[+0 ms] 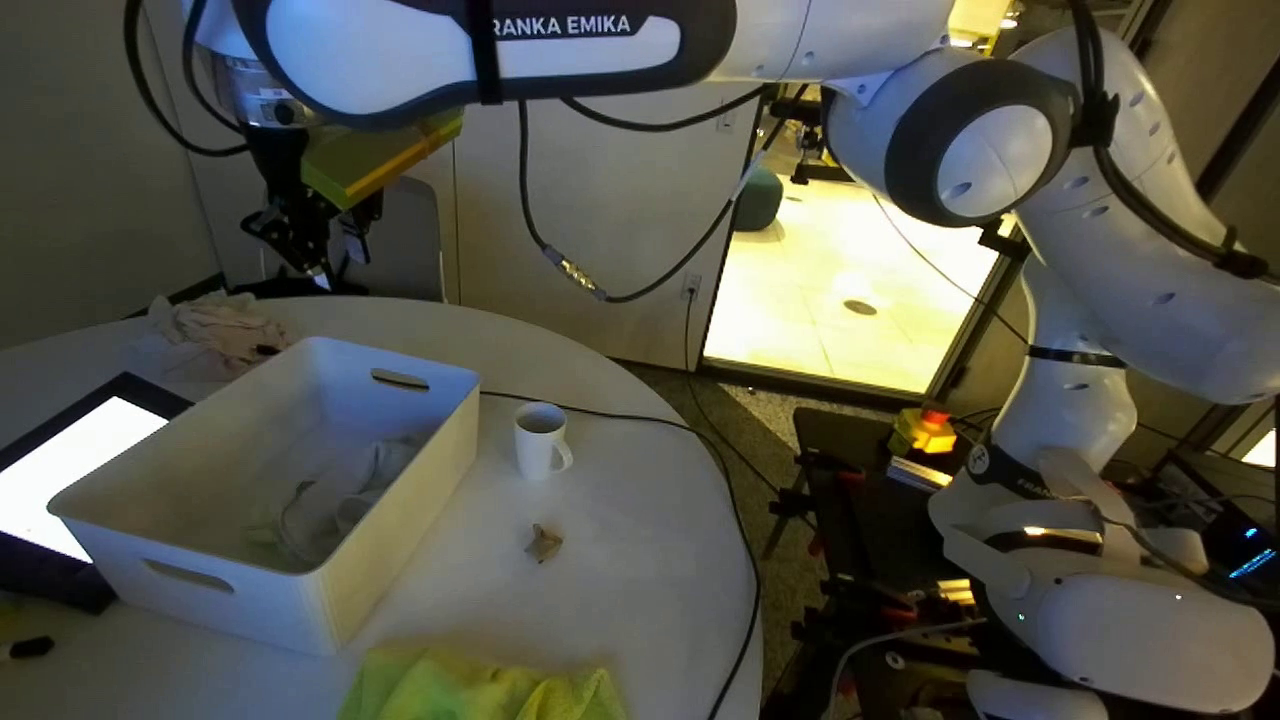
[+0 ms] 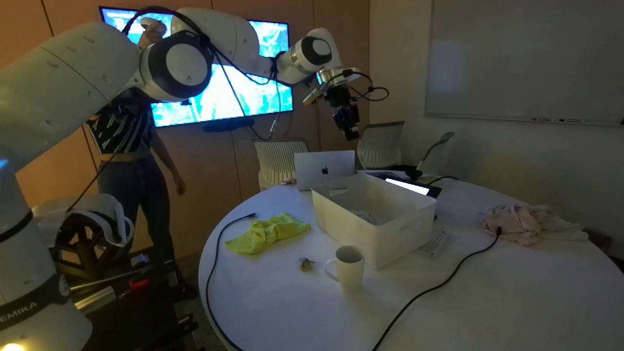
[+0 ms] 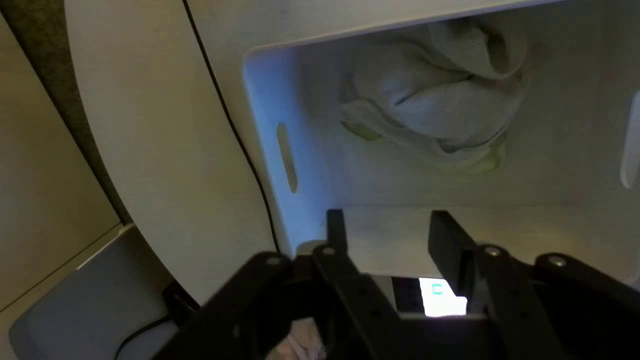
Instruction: Put all the towels in the basket and the other objects in the white mug
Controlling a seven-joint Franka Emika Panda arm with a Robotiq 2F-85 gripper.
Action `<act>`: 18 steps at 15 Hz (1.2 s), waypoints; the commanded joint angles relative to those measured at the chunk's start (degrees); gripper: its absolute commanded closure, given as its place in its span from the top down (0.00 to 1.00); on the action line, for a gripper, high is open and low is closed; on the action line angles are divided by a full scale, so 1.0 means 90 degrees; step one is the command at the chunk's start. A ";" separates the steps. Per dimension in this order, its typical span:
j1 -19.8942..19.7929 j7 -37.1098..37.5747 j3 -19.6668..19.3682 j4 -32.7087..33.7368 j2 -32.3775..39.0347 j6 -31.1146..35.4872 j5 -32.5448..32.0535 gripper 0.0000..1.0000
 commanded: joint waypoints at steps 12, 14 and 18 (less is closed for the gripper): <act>-0.0436 -0.0826 0.0500 -0.2864 -0.1798 0.0052 0.0430 1.00; -0.0551 -0.0839 0.0558 -0.3458 -0.2039 0.0124 0.0541 1.00; -0.0692 -0.0992 0.0501 -0.4687 -0.2393 0.0529 0.0865 1.00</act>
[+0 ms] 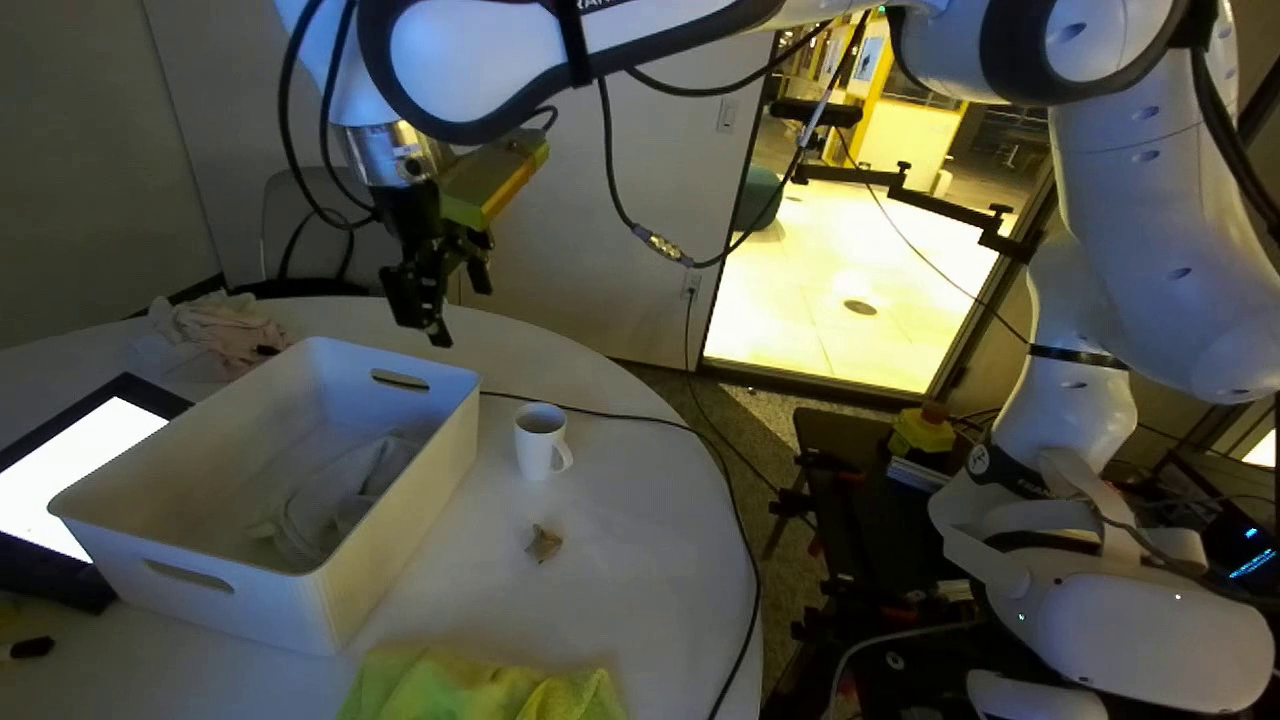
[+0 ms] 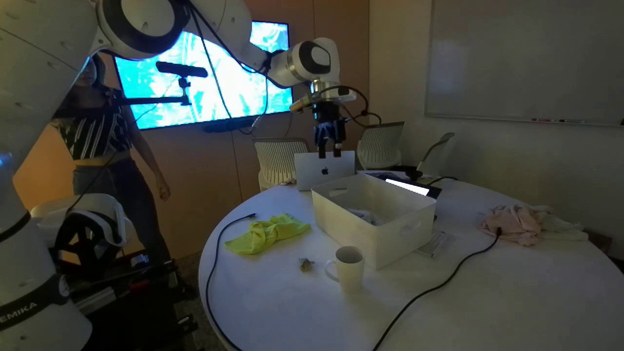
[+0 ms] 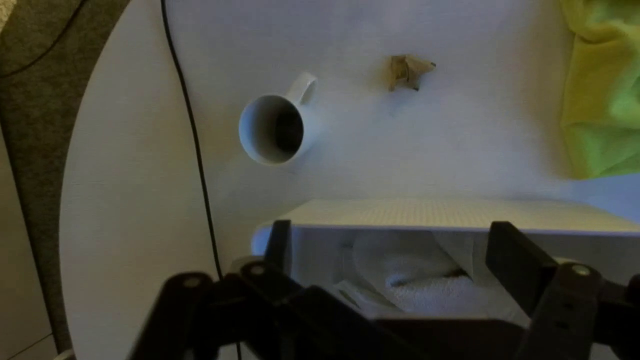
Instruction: Put all the towels in the basket and the other objects in the white mug
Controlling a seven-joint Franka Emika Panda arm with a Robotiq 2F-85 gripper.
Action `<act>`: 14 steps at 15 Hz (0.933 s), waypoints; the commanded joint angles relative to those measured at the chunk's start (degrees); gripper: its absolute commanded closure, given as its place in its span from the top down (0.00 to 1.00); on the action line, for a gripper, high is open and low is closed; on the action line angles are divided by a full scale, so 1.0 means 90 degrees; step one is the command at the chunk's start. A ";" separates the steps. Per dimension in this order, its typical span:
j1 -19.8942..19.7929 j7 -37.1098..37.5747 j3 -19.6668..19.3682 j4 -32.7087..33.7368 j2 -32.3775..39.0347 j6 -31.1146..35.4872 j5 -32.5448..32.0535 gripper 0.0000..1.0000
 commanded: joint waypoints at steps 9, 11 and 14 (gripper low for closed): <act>-0.0136 -0.0046 -0.0073 -0.4430 -0.0706 0.3286 0.0142 1.00; -0.0172 -0.0095 -0.0044 -0.5182 -0.0692 0.4165 0.0242 1.00; -0.0165 -0.0223 -0.0016 -0.5650 -0.0422 0.5134 0.0368 1.00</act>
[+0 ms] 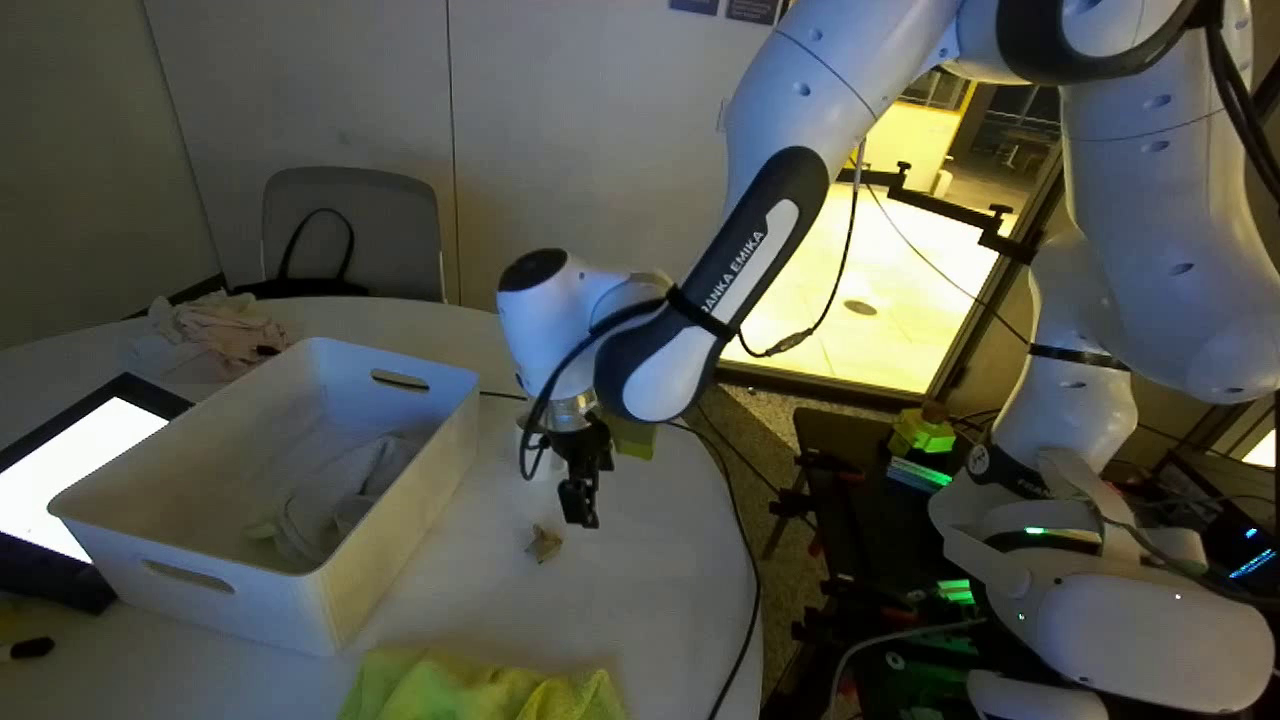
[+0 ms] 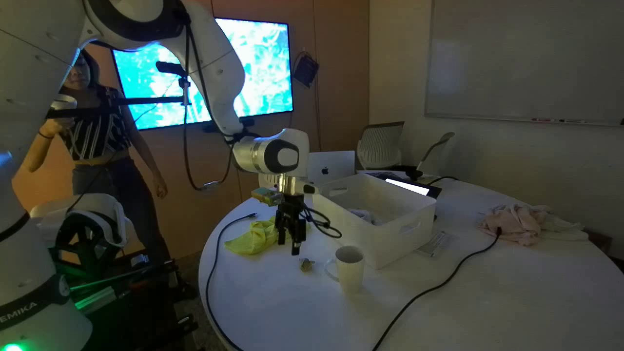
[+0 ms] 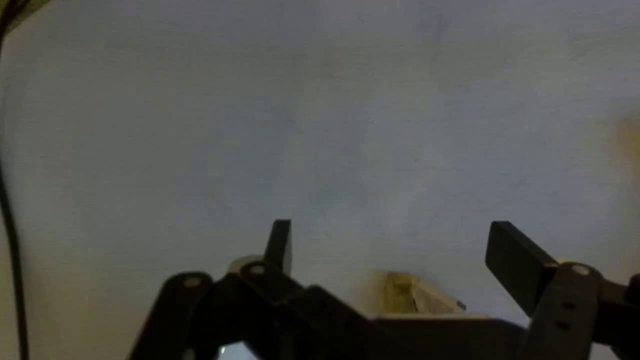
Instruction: Put all the towels in the basket and the other objects in the white mug
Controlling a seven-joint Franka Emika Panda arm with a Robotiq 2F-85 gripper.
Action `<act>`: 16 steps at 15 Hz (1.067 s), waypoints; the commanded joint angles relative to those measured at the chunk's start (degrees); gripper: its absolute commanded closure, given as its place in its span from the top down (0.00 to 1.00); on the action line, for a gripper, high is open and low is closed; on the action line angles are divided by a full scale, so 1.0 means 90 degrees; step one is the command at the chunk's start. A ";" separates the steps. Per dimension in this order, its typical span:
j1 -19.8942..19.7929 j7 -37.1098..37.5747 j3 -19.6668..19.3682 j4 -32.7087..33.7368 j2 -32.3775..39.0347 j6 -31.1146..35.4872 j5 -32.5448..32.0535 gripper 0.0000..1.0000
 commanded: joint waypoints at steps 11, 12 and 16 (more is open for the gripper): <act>0.0234 -0.0053 0.0021 -0.0029 0.0618 0.2192 0.1139 1.00; 0.0255 -0.0010 -0.0006 0.0102 0.0726 0.2184 0.1203 1.00; 0.0234 0.0110 -0.0026 0.0578 0.1179 0.2278 0.1507 1.00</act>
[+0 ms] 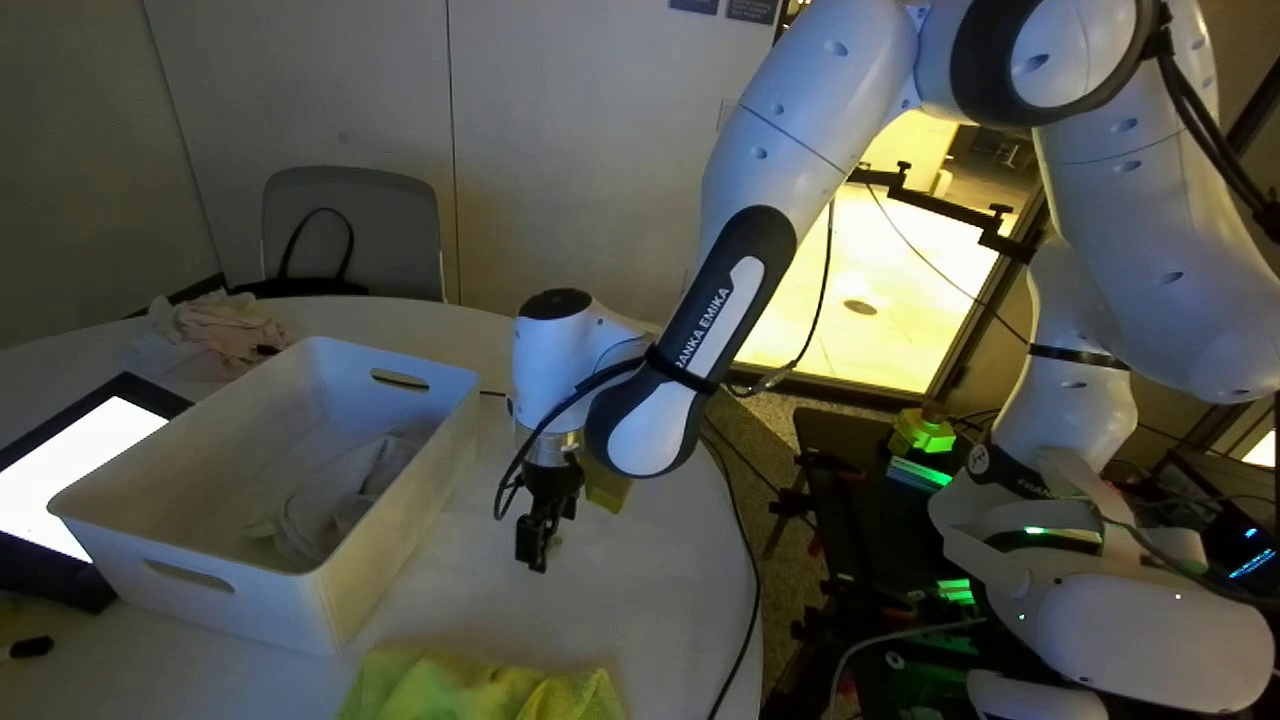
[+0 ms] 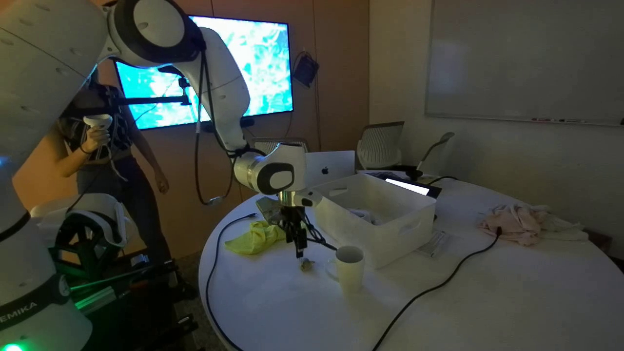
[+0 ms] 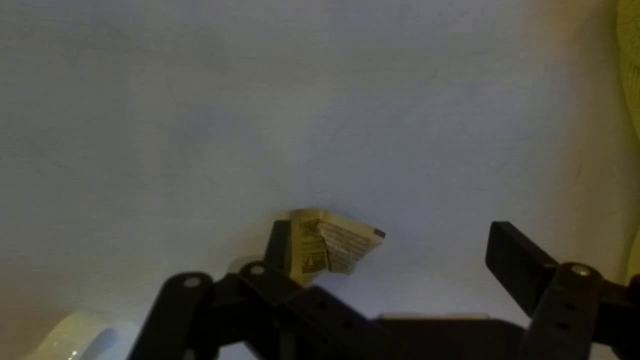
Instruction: Put all the towels in the basket and the other objects in the white mug
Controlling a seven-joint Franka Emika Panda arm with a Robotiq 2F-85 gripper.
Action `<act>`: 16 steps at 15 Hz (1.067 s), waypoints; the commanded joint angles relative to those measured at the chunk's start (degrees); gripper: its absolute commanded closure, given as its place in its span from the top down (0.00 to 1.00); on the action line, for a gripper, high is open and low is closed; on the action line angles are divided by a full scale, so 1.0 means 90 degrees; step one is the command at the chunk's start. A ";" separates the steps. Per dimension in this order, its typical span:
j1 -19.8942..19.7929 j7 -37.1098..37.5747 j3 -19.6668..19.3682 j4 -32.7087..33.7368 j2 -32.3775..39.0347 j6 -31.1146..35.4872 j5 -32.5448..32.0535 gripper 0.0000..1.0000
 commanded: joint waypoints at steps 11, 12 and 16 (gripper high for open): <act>0.0017 0.0508 -0.0186 0.0945 0.1072 0.0426 0.1019 1.00; 0.0011 0.0513 -0.0184 0.0966 0.1102 0.0429 0.1053 1.00; 0.0066 0.0572 -0.0234 0.1012 0.1161 0.0426 0.1116 1.00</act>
